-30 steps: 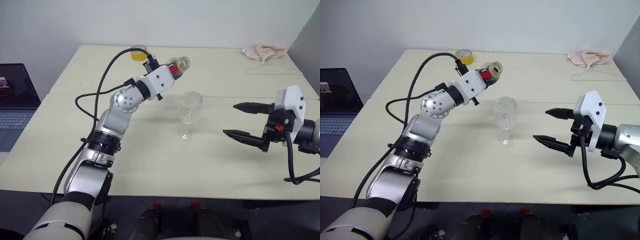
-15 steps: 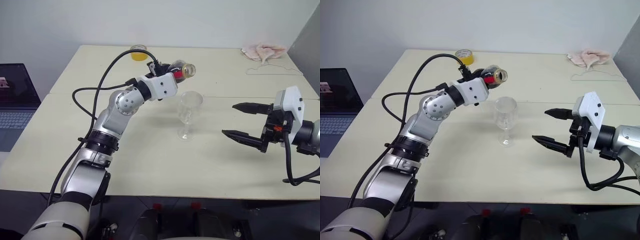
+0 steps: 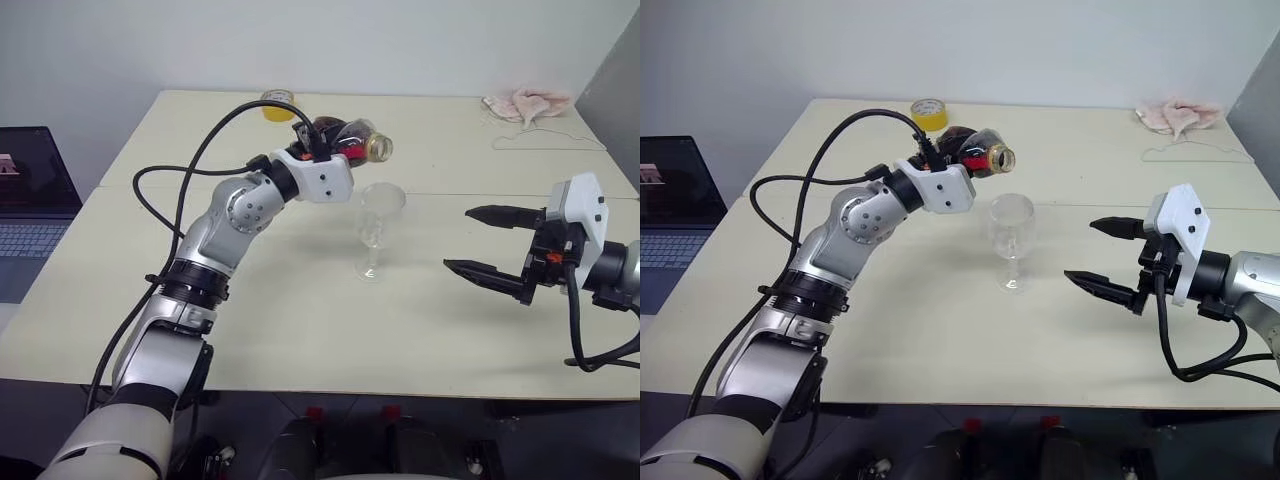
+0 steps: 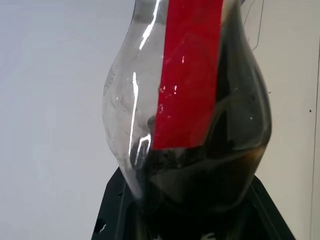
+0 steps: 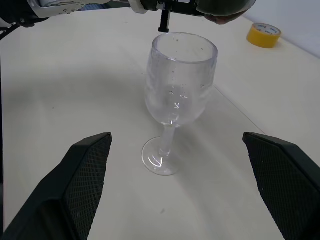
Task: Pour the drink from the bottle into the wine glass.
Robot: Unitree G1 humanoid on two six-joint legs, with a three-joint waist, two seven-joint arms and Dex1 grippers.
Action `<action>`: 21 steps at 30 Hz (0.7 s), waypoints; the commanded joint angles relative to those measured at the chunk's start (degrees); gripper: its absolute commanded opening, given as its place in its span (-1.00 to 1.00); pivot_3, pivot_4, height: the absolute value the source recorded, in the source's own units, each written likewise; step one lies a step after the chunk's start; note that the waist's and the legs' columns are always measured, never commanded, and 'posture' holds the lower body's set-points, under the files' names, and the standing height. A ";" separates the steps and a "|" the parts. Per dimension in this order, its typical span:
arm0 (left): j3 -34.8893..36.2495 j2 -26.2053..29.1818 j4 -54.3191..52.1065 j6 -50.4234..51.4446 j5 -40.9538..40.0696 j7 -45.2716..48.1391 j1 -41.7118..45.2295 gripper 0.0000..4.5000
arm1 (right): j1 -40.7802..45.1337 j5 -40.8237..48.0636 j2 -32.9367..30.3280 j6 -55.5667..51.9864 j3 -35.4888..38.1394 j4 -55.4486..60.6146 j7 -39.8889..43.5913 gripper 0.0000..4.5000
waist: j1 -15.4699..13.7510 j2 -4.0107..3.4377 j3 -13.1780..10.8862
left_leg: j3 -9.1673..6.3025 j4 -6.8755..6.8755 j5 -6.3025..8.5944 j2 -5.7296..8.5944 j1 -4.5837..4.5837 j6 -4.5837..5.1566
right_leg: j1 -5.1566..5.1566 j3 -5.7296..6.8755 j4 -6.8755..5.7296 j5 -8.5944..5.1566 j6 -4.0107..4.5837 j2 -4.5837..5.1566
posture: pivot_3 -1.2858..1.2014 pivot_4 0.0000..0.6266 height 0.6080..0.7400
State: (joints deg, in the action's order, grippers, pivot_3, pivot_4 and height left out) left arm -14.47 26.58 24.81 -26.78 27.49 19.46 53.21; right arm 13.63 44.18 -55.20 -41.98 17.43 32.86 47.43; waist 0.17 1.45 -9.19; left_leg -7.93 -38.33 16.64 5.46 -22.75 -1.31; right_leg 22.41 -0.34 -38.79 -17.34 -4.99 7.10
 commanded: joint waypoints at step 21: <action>-1.62 4.07 1.82 -7.45 6.71 -4.65 4.32 -0.57 | 0.10 2.10 1.04 0.75 2.62 2.16 -1.02 1.00 | 0.01 0.00 0.00 | -0.06 -0.14 0.00 0.03 -0.08 0.01 | 0.01 0.05 -0.08 0.00 0.00 0.00 | 0.03 -0.52 1.00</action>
State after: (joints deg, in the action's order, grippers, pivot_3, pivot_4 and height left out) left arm -16.33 30.09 27.74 -32.97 34.18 16.31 55.10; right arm 13.00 44.78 -54.33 -41.94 18.05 33.45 46.83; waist 0.18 1.45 -9.19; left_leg -7.99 -38.48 16.64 5.49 -22.83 -1.30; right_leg 22.43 -0.29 -38.87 -17.34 -5.00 7.10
